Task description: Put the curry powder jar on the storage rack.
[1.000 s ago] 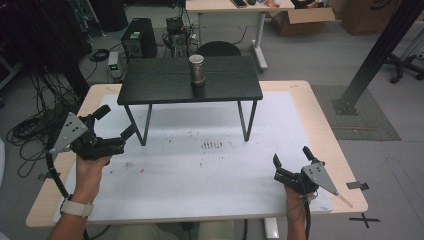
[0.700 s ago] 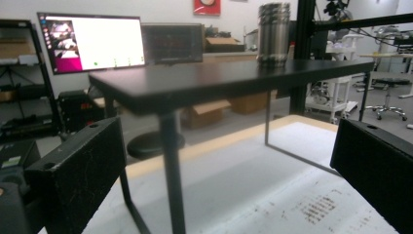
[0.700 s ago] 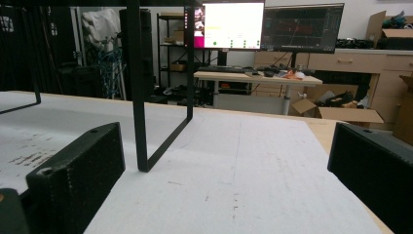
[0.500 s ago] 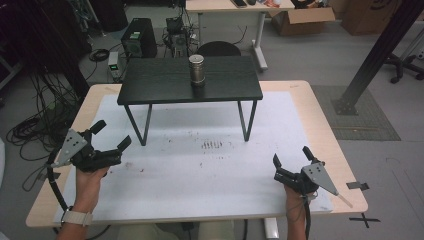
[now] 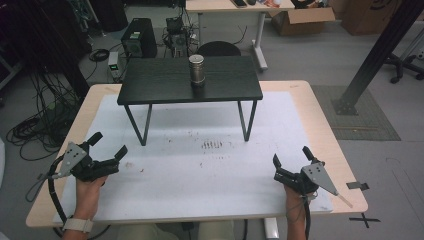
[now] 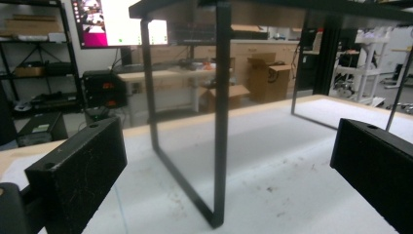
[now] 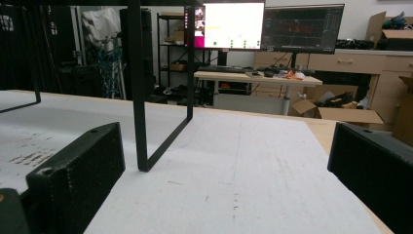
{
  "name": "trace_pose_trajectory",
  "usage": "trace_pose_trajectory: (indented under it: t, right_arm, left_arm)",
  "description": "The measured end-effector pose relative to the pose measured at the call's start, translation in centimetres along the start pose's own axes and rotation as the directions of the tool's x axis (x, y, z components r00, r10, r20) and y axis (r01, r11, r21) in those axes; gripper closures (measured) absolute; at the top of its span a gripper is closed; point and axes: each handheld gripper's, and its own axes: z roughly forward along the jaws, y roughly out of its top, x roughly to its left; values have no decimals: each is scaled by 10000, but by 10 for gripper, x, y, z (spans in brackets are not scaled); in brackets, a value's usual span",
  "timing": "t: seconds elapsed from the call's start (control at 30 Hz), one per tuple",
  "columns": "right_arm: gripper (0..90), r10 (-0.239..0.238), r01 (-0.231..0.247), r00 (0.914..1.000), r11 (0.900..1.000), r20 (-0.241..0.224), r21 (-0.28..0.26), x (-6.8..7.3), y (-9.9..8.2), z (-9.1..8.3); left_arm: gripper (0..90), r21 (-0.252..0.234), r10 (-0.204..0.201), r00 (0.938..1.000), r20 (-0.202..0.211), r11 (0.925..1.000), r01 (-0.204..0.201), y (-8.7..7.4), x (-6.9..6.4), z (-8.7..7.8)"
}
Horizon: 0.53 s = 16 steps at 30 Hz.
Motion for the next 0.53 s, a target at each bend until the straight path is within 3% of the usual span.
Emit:
trace_pose_trajectory:
  t: [0.17, 0.53]
  right_arm:
    - [0, 1, -1, 10000, 10000, 1, -2, 0, 0, 0]
    - [0, -9, 9, 10000, 10000, 5, 18, 0, 0, 0]
  left_arm:
    - [3, 26, 191, 9995, -270, 9998, -191, -14, 2, -1]
    - [3, 31, 33, 9982, -600, 10000, -32, -35, 7, -4]
